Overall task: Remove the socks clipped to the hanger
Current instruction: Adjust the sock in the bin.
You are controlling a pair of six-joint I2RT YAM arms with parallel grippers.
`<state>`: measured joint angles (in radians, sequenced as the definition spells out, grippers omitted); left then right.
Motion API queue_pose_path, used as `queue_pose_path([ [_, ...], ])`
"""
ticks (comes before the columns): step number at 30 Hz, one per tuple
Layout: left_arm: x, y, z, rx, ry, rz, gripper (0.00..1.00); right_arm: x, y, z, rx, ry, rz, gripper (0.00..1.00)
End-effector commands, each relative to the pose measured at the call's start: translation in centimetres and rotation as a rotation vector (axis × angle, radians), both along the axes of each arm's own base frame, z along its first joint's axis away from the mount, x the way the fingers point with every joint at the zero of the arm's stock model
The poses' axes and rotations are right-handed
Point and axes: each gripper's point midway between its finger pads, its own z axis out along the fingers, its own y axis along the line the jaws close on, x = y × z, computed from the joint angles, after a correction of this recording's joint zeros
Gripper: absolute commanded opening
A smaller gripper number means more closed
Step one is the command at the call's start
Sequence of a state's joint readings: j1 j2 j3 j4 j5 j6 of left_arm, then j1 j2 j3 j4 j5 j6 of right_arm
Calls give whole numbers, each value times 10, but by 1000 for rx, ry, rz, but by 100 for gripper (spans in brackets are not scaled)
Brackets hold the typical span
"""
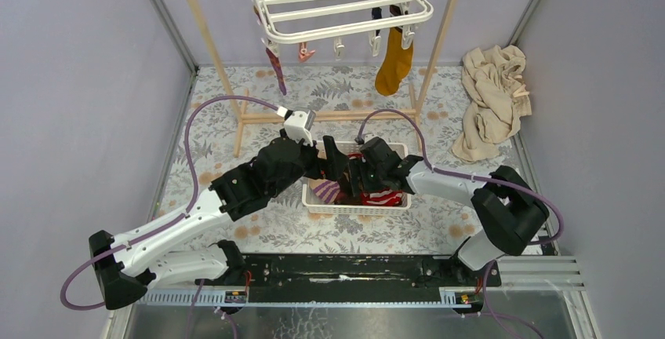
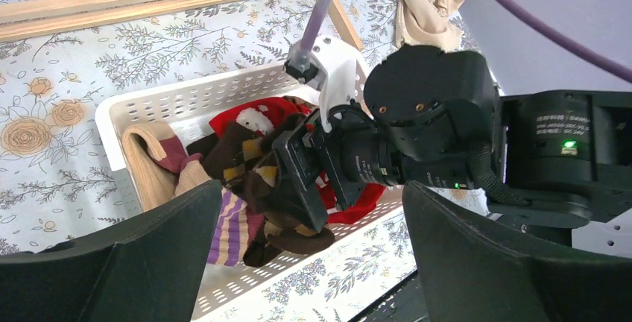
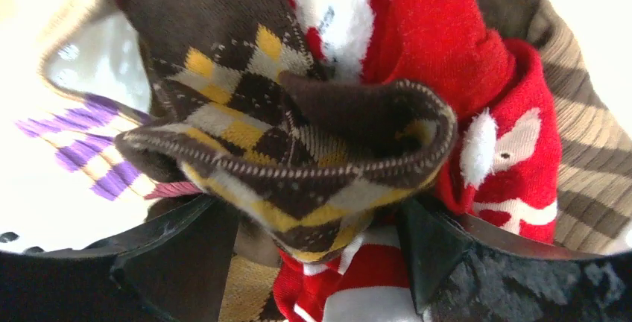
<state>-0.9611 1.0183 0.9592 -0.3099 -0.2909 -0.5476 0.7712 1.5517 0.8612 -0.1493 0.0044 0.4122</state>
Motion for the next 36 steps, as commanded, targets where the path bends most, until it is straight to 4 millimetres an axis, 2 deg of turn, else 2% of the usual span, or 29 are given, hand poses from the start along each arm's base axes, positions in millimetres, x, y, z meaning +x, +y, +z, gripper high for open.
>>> queue_pose_path([
  [1,0,0,13,-26,-10,4,99,-7,4,-3,56,4,6,80],
  [4,0,-1,13,-25,-9,2,99,-9,0,17,77,-32,18,80],
  [10,0,-2,13,-31,-7,0,99,-12,-4,85,167,-159,50,83],
  [15,-4,1,15,-44,-7,-5,99,-27,-16,125,251,-226,41,87],
  [18,-11,-1,24,-58,6,-37,99,-38,-28,140,256,-231,32,89],
  [21,-17,1,19,-50,23,-58,99,-50,-38,143,248,-209,37,90],
  [24,-27,3,13,-58,52,-87,99,-66,-43,144,292,-177,31,99],
  [30,-45,14,14,-87,74,-120,99,-86,-52,156,358,-138,-7,100],
  [36,-54,26,7,-87,78,-123,99,-93,-57,168,353,-113,-16,100],
])
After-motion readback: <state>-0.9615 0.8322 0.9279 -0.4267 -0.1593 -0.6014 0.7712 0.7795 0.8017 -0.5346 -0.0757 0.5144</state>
